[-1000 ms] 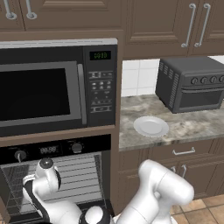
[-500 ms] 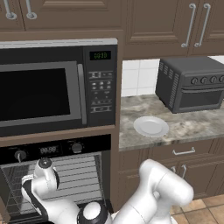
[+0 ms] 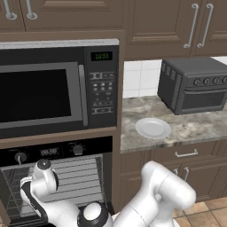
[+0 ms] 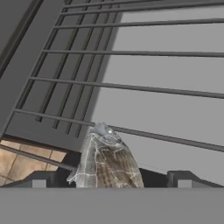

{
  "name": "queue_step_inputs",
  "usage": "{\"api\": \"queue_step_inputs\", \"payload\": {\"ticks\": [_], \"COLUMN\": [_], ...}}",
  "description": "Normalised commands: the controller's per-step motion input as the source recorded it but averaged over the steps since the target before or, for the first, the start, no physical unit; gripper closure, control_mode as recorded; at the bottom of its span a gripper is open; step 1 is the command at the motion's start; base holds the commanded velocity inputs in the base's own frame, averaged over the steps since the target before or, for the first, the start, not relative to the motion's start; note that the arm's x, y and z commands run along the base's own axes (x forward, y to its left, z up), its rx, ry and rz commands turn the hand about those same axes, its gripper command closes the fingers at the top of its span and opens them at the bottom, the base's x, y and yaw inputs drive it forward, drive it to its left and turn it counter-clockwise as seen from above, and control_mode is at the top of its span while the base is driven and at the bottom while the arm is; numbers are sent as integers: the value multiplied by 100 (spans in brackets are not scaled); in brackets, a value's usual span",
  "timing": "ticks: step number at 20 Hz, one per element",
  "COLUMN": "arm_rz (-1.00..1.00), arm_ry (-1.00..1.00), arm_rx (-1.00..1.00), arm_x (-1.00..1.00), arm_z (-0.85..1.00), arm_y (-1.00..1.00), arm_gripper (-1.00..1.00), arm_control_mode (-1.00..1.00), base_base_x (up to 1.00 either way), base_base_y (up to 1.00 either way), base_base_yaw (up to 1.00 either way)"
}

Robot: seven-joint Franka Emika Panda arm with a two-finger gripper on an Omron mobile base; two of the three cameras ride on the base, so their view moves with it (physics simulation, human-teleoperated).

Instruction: Take the fish from the oven and place it on the plate on the counter.

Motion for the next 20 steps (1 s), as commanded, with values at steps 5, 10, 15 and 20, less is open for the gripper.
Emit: {"api": "queue_step_inputs", "payload": {"ticks": [5,10,15,20], "arm_rz": [0,0,0,0], "arm_ry": [0,0,0,0], "arm_rx": [0,0,0,4], "arm_x": [0,0,-1,-10], "arm_z": [-41,-54,-33,-23], "arm_y": [6,0,0,0], "arm_gripper": [-100,-100,-100,100], "arm_control_mode": [-100,-100,-100,-100], "base_base_x": [0,0,0,0], "base_base_y": [0,0,0,0], "base_base_yaw": [0,0,0,0]}}
